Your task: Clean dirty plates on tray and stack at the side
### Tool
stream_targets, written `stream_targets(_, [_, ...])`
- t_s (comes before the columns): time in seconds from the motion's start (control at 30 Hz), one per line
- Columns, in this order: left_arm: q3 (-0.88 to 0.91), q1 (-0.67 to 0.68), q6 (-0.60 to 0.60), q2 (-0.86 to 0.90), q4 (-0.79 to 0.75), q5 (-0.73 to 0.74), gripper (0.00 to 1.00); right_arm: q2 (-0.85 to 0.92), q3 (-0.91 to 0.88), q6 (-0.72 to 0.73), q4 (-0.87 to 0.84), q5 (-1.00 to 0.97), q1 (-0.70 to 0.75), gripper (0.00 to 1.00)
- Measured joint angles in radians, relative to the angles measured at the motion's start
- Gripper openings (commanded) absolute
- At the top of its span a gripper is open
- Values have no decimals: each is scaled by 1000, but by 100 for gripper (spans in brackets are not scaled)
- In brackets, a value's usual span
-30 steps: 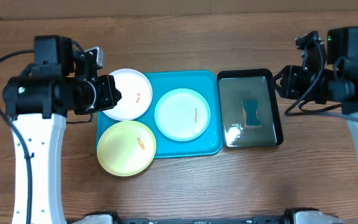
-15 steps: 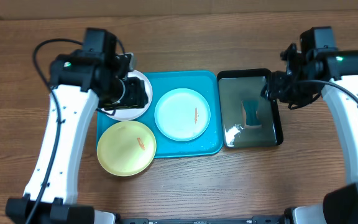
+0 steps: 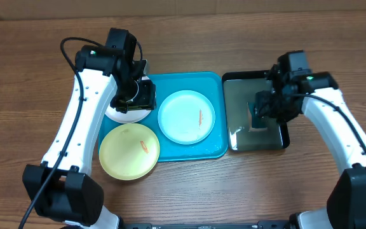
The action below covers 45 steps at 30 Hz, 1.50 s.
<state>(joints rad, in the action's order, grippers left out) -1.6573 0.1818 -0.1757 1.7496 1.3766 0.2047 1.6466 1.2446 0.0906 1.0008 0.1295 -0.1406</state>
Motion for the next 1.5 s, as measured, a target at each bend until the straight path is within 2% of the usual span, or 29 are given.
stream_targets(0.33, [21, 2, -26, 13, -27, -30, 57, 31, -54, 10, -90, -35, -5, 60])
stream_targets(0.73, [249, 55, -80, 13, -280, -53, 57, 97, -58, 14, -97, -36, -5, 59])
stream_targets(0.9, [292, 55, -100, 14, -312, -53, 57, 113, -58, 13, -106, -33, -9, 59])
stream_targets(0.97, [295, 55, -106, 14, -318, -53, 57, 131, -58, 13, -110, -33, -13, 55])
stream_targets(1.03, [295, 55, -107, 14, -327, -53, 57, 151, -58, 15, -119, -32, -18, 42])
stream_targets(1.1, [296, 55, -107, 14, -327, -53, 57, 161, -60, 11, -126, -32, -19, 36])
stream_targets(1.17, [296, 55, -107, 14, -327, -53, 57, 163, -62, 13, -126, -32, -19, 37])
stream_targets(1.27, [296, 55, -109, 14, -327, -53, 57, 163, -62, 15, -124, -32, -19, 55])
stream_targets(1.5, [296, 55, -110, 14, -331, -53, 56, 163, -62, 14, -125, -32, -19, 55])
